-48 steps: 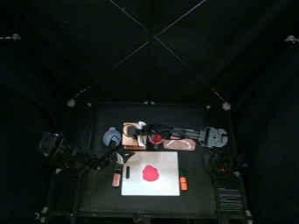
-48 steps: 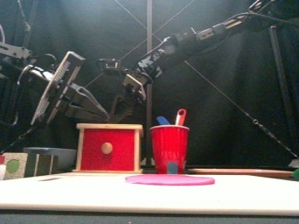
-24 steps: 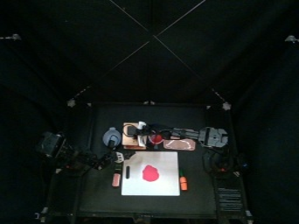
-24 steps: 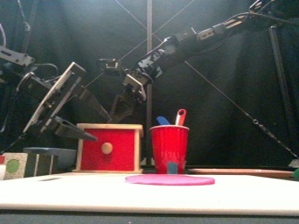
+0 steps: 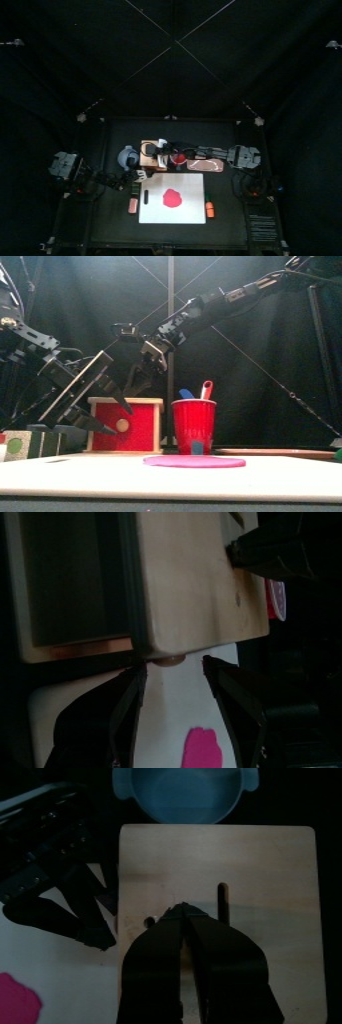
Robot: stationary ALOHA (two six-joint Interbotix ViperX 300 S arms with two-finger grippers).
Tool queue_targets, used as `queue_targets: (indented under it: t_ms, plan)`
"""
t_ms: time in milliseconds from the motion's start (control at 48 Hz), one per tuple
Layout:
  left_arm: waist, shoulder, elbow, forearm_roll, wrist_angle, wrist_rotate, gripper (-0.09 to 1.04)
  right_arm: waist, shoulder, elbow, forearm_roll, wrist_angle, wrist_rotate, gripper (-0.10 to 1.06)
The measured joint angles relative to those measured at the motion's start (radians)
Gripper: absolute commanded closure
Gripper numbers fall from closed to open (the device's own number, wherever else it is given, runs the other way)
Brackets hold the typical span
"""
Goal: Get the cutter from the drawer then cut the dough then place the extra dough in the bowl
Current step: Open the drawer
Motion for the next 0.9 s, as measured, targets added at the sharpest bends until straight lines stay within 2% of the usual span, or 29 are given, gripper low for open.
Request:
queue_targets:
  t_ms: [208, 604, 896]
  plan:
    - [0.026, 0.023, -0.009, 0.0, 0.002, 0.008, 0.14, 0.0, 0.0, 0.0, 0.0, 0.002, 0.005, 0.93]
    - [0.037, 0.032, -0.009, 0.002, 0.0, 0.011, 0.36, 0.0, 0.003, -0.002, 0.002, 0.002, 0.008, 0.93]
    - [0.034, 0.031, -0.009, 0.002, 0.003, 0.011, 0.38, 0.0, 0.006, -0.003, 0.0, 0.002, 0.008, 0.93]
